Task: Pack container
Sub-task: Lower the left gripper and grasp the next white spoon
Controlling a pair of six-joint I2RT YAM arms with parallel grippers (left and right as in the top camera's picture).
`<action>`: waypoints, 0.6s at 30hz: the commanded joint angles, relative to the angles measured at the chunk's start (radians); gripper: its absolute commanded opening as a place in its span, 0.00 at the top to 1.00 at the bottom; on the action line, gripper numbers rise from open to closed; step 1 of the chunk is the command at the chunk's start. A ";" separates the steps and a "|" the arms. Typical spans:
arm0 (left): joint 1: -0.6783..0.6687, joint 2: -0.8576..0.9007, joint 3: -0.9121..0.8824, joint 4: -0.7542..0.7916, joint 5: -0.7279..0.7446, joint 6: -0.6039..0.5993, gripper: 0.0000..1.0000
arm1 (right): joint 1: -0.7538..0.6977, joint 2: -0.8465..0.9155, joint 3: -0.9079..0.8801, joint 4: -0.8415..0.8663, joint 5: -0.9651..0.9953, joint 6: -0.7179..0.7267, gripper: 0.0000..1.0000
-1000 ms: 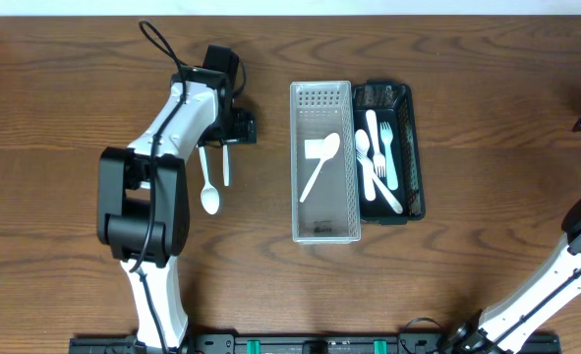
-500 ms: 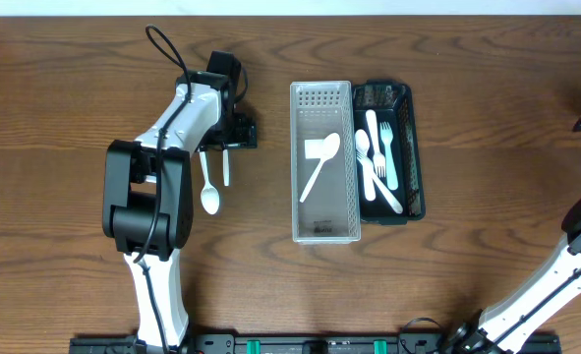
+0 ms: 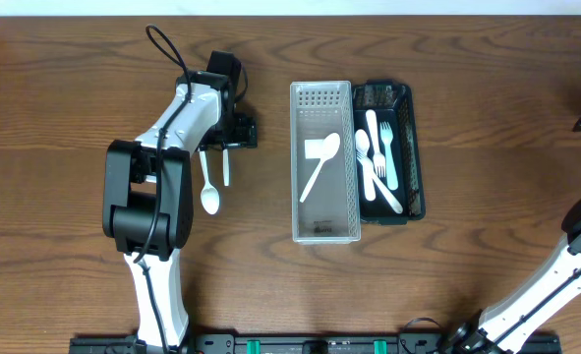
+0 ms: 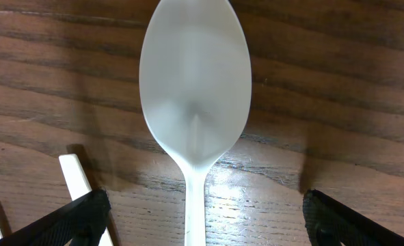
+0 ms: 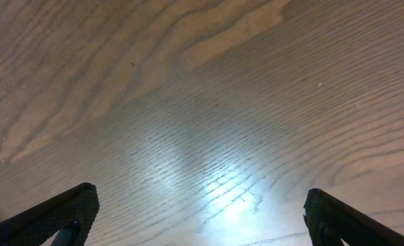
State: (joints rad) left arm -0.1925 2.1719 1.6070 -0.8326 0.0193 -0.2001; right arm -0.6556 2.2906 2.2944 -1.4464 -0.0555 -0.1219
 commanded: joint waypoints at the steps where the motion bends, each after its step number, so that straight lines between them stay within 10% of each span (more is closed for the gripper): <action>1: -0.003 0.005 0.012 0.001 0.000 0.024 0.08 | -0.009 0.006 -0.001 0.000 -0.004 -0.014 0.01; 18: -0.003 0.026 -0.002 0.007 0.000 0.024 0.08 | -0.009 0.006 -0.001 0.000 -0.004 -0.014 0.01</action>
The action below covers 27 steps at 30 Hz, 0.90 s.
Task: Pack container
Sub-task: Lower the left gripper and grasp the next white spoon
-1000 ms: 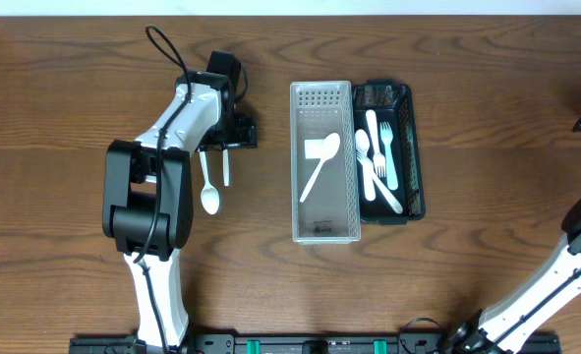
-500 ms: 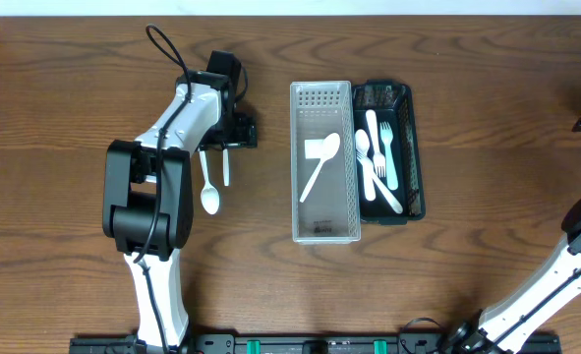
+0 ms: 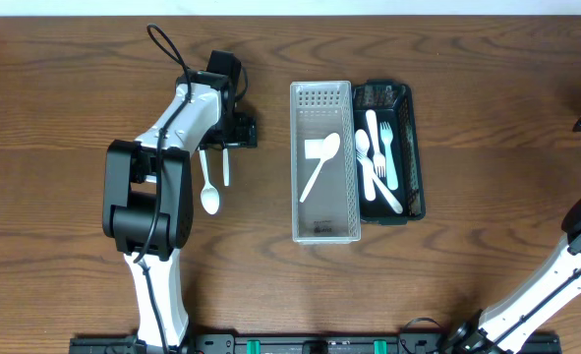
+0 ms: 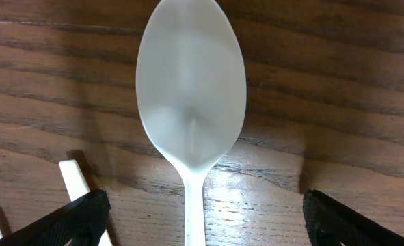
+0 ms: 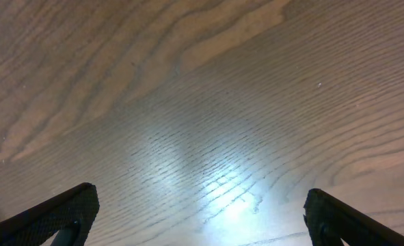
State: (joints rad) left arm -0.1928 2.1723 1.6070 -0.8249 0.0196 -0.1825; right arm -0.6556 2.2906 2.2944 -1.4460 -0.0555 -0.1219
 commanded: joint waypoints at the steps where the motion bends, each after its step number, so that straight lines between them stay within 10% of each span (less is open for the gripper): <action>1: -0.003 0.026 -0.002 -0.001 0.000 0.007 0.08 | -0.009 0.006 -0.001 -0.001 -0.004 -0.014 0.01; 27: -0.003 0.042 -0.002 0.004 0.074 0.006 0.08 | -0.009 0.006 -0.001 0.000 -0.004 -0.014 0.01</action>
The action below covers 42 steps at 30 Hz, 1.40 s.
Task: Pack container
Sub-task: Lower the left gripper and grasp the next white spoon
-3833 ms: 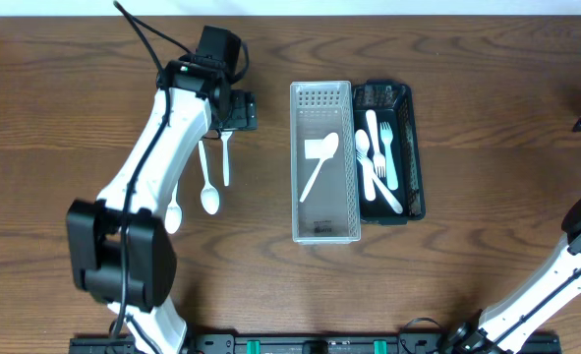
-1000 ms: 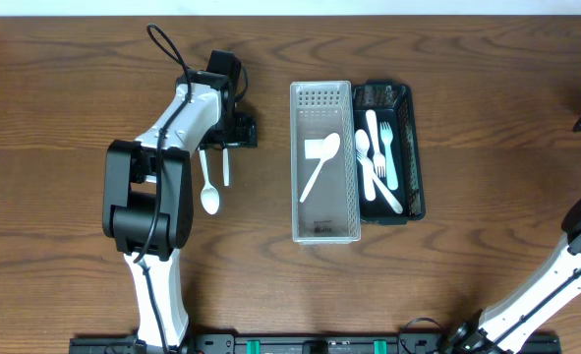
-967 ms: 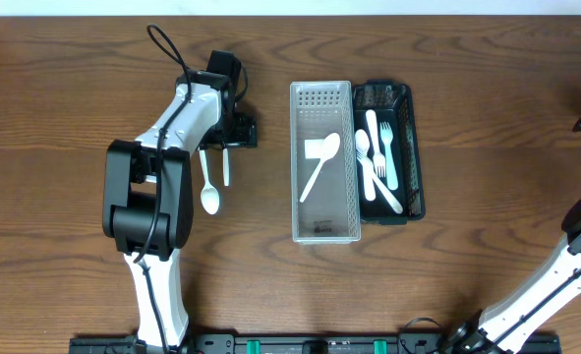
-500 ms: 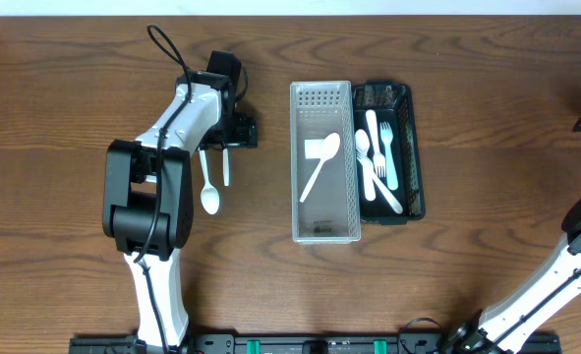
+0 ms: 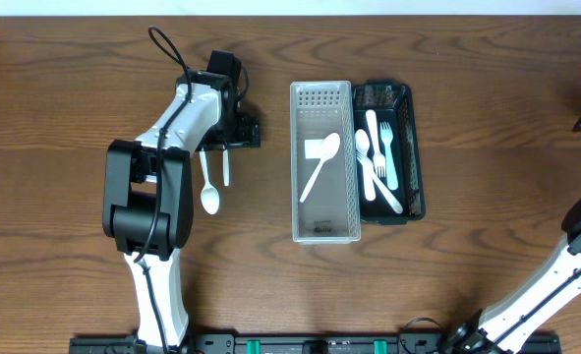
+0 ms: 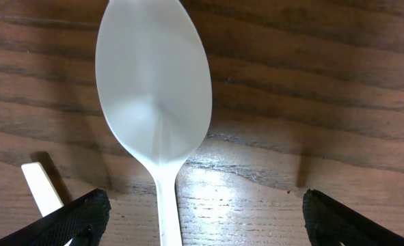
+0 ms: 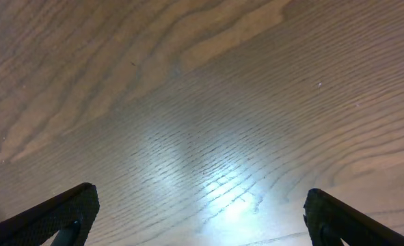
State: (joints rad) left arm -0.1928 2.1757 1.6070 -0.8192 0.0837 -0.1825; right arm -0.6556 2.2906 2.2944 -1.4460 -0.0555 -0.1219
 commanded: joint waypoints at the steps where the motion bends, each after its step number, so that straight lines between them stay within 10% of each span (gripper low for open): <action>1: -0.003 0.041 -0.002 -0.002 0.010 0.006 0.08 | -0.009 0.006 -0.001 -0.001 -0.004 -0.014 0.01; 12: -0.003 0.056 -0.002 -0.002 0.009 0.011 0.08 | -0.009 0.006 -0.001 -0.001 -0.004 -0.014 0.01; 28: -0.002 0.055 -0.001 -0.002 -0.024 0.018 0.93 | -0.009 0.006 -0.001 -0.001 -0.004 -0.014 0.01; 42: -0.002 -0.068 0.130 -0.063 -0.023 0.054 0.94 | -0.009 0.006 -0.001 -0.001 -0.004 -0.014 0.01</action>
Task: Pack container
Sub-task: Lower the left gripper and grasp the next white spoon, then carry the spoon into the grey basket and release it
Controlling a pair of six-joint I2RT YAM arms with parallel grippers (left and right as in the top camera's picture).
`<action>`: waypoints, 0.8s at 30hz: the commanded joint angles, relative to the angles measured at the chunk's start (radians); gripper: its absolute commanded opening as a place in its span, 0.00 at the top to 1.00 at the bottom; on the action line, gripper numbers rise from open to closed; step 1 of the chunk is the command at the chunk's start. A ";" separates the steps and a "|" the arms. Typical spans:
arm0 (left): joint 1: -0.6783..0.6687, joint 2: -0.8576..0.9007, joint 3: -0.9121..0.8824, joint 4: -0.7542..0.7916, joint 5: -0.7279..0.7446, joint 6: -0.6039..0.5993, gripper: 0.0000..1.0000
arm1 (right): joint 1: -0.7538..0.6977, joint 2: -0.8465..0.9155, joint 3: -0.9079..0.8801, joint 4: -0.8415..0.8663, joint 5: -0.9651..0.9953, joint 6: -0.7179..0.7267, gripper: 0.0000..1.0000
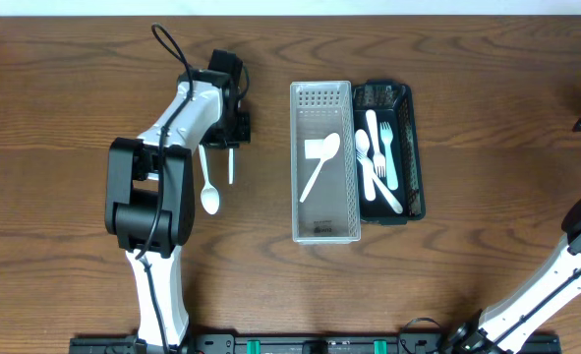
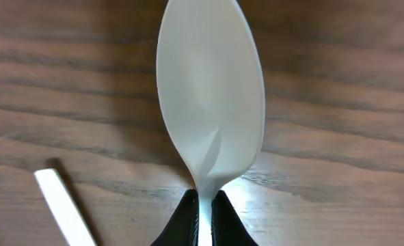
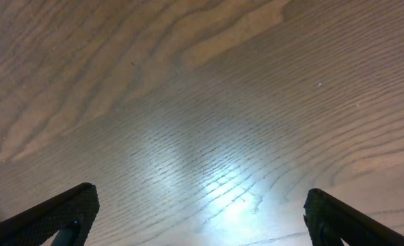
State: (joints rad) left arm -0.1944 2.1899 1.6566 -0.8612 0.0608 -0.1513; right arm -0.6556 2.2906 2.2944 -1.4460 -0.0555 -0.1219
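Note:
A white plastic spoon [image 2: 210, 96] lies bowl toward the near table edge, left of the containers, and also shows from above as the spoon [image 1: 208, 187]. My left gripper [image 2: 203, 213] is shut on the spoon's handle just behind the bowl, and overhead the left gripper [image 1: 215, 142] is at the handle's far end. A clear rectangular container [image 1: 300, 197] holds one white spoon [image 1: 319, 162]. My right gripper [image 3: 202, 219] stands open over bare wood, far right.
A white utensil handle [image 1: 230, 165] lies just right of the gripped spoon, seen as a white strip [image 2: 63, 205] in the left wrist view. A black mesh tray [image 1: 416, 147] with several white forks and spoons sits against the clear container's right side.
My left gripper was open with a finger at each side of the spoon's handle; now its fingers are shut on the handle. The loose white handle lies slightly further right. The right arm is unchanged.
My left gripper stood open astride the spoon's handle at the first two moments. It then shifted sideways, so the bowl sat left of centre in its view. Now the bowl is centred and the gripper is shut on the handle. The right gripper stayed open throughout.

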 commanded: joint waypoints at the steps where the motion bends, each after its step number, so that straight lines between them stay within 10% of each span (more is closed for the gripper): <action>1: -0.003 -0.101 0.104 -0.039 0.002 0.016 0.94 | -0.009 0.006 -0.001 0.000 -0.004 -0.014 0.01; 24: -0.384 -0.306 0.129 -0.074 0.115 -0.140 0.87 | -0.009 0.006 -0.001 -0.001 -0.004 -0.014 0.01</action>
State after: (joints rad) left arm -0.5728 1.8648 1.7996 -0.9302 0.1772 -0.2729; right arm -0.6556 2.2906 2.2944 -1.4464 -0.0555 -0.1219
